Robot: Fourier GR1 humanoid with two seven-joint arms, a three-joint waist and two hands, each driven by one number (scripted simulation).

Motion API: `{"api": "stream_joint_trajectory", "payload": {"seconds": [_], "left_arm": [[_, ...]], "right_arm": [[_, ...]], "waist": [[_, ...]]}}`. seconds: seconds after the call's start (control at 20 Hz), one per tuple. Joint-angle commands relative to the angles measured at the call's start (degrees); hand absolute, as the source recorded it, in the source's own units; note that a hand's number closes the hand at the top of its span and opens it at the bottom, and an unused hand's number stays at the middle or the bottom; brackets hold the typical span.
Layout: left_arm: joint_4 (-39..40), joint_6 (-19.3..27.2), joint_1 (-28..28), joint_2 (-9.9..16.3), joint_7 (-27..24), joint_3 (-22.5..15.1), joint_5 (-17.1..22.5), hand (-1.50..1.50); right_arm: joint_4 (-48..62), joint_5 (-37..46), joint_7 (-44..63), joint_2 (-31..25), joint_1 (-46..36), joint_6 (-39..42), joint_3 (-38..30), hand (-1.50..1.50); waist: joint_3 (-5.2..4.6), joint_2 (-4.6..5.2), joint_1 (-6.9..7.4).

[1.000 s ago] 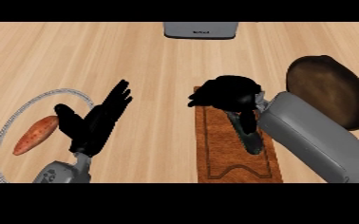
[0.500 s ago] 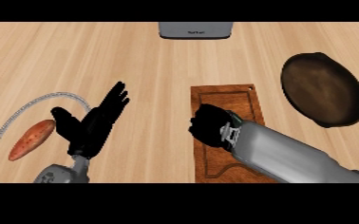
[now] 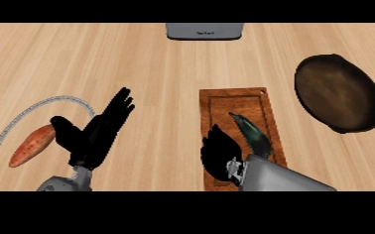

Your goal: Pick the eggplant from the cutting board and place it in the pan

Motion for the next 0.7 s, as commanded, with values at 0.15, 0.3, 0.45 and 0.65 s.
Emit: {"api": "stream_joint_trajectory", "payload": {"seconds": [0.15,0.3,0.45,0.65], "left_arm": [[0.0,-3.5,0.2,-0.3,0.8,3.7,0.8,0.0],[-2.1,-1.8,1.6,-1.1,2.0,1.1,-1.7,0.0],[1.3,-2.6,-0.1,-2.9,0.3,2.7,-2.8,0.0],[-0.4,-3.9,2.6,-2.8,0.4,3.9,-2.6,0.0]], "right_arm": [[-1.3,8.1,-1.4,-1.9,3.4,-2.6,1.1,-1.5],[1.7,11.8,-3.6,-6.2,1.2,-8.5,2.5,-1.5],[3.5,13.0,-6.8,-4.3,-0.2,-7.0,-1.4,-1.5],[5.1,15.7,-10.2,-4.8,0.6,-8.1,-2.5,-1.5]], "waist": [[0.01,0.1,0.15],[0.04,0.13,0.54],[0.02,0.15,0.29],[0.01,0.13,0.41]]}}
